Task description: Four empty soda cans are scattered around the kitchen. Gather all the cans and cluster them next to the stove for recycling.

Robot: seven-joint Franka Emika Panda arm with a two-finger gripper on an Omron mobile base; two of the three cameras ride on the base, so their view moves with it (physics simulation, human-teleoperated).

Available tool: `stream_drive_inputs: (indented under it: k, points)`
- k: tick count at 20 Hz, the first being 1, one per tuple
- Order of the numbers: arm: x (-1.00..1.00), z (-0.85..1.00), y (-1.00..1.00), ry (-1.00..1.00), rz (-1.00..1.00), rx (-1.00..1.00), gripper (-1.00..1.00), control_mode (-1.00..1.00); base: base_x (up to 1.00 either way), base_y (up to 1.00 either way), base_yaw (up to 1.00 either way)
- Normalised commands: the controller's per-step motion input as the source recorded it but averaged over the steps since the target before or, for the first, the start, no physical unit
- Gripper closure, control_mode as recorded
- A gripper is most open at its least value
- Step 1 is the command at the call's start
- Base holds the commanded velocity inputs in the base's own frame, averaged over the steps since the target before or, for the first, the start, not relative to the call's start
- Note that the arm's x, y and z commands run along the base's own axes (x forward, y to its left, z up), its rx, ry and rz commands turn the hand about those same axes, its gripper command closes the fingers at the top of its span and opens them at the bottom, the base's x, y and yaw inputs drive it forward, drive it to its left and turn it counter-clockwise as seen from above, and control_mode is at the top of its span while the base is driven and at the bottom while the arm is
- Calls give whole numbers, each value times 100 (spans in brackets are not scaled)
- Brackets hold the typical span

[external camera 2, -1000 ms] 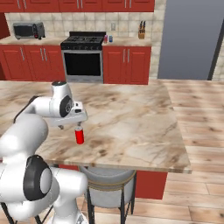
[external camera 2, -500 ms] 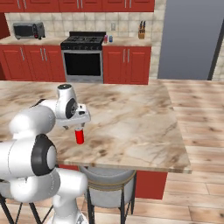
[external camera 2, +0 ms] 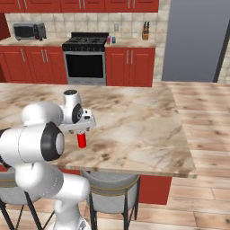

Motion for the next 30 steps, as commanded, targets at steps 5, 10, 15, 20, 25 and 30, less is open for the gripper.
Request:
stream_drive_inputs:
  k: [5, 10, 15, 20, 25, 30]
  points:
    - [9, -10, 0, 0, 0, 0, -100, -100, 0, 0, 0]
    - [0, -1, 0, 0, 0, 0, -100, -100, 0, 0, 0]
    - [0, -4, -5, 0, 0, 0, -100, -100, 0, 0, 0]
    - [0, -3, -3, 0, 0, 0, -100, -100, 0, 0, 0]
    - [-3, -4, 0, 0, 0, 0, -100, -100, 0, 0, 0]
    - [-15, -6, 0, -1, 0, 1, -100, -100, 0, 0, 0]
